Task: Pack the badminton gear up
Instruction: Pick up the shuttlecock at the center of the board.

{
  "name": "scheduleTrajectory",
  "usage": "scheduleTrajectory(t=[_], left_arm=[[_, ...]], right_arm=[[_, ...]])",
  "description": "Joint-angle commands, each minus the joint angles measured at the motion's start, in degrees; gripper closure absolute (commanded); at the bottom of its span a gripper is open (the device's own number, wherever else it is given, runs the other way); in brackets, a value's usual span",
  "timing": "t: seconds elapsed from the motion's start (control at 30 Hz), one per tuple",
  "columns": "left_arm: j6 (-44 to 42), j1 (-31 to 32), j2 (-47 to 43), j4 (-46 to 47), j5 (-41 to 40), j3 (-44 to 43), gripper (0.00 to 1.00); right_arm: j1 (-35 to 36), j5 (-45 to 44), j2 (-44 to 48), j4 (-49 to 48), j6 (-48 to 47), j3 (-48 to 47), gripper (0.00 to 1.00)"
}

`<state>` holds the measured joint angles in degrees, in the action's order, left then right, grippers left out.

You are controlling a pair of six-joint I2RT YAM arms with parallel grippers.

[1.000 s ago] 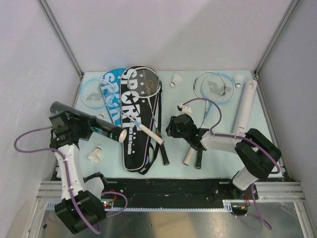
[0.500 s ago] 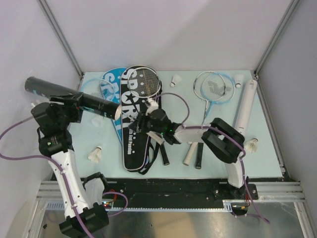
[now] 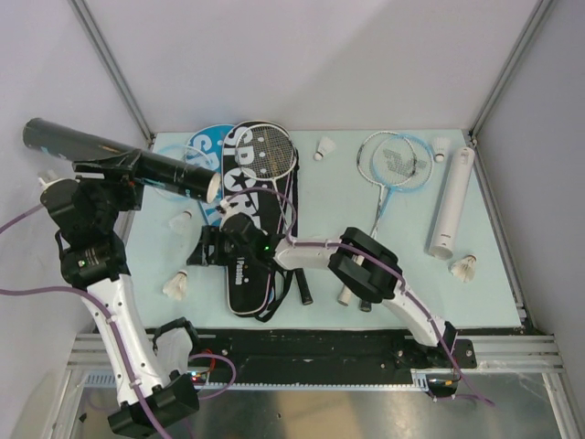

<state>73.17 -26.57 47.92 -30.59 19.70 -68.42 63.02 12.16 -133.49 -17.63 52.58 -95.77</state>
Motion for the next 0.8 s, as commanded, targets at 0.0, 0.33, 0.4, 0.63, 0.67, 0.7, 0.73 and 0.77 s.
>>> scheduleTrajectory(t=[0.0, 0.33, 0.4, 0.63, 0.67, 0.7, 0.73, 0.77], left_arm=[[0.6, -0.4, -0.4, 4.1, -0.7, -1.2, 0.42], [-1.6, -0.5, 0.7, 6.3, 1.2, 4.1, 0.41], [-2.0, -0.5, 0.9, 6.6, 1.9, 4.5, 0.41], [-2.8, -1.2, 0.3, 7.0, 2.9, 5.8, 0.4], [-2.9, -1.3, -0.1, 7.0, 2.8, 6.2, 0.4], [-3.0, -1.2, -0.5, 7.1, 2.7, 6.9, 0.4], [-3.1, -1.3, -0.9, 7.2, 2.4, 7.4, 0.4], [-3.2, -1.3, -1.4, 7.3, 2.2, 8.0, 0.4]], right_arm=[[1.9, 1.9, -2.3, 4.3, 8.7, -4.1, 0.24], [3.9, 4.5, -8.8, 3.0, 21.5, -11.0, 0.1], [4.1, 4.4, -10.2, 4.8, 22.4, -13.6, 0.09], [4.4, 5.8, -15.5, 7.2, 27.8, -19.4, 0.12], [4.4, 5.5, -16.0, 7.6, 27.9, -20.0, 0.13], [4.4, 5.4, -16.5, 7.8, 28.2, -20.4, 0.13], [4.3, 5.3, -16.9, 8.0, 28.4, -20.9, 0.13], [4.4, 5.3, -17.5, 8.5, 28.4, -21.6, 0.13]])
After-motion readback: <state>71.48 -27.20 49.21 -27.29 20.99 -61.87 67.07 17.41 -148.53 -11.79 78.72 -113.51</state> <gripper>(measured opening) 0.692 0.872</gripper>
